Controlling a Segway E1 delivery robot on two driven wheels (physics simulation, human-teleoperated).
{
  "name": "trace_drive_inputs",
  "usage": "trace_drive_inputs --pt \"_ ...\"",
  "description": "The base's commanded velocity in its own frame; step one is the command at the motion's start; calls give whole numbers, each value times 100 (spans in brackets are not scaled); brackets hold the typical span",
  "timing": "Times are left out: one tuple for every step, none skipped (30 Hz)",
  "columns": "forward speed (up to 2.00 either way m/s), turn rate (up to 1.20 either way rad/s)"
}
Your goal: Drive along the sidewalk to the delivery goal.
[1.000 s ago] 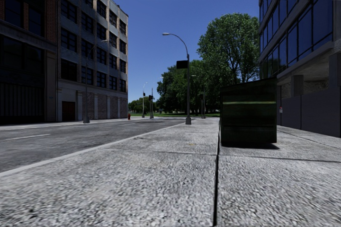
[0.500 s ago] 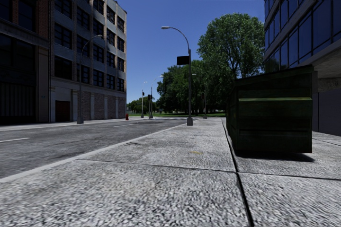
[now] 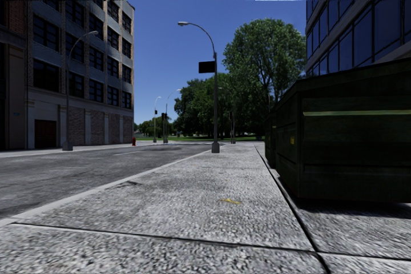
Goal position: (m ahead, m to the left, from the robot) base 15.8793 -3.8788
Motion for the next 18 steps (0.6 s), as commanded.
trace_drive_inputs --pt "200 -35" --pt "200 -35" --pt "200 -35" --pt "200 -35" --pt "200 -35" --pt "200 -35" --pt "200 -35" --pt "200 -35" --pt "200 -35" --pt "200 -35" --pt "200 -35" --pt "200 -35" --pt "200 -35" --pt "200 -35" --pt "200 -35" --pt "200 -35" --pt "200 -35" --pt "200 -35"
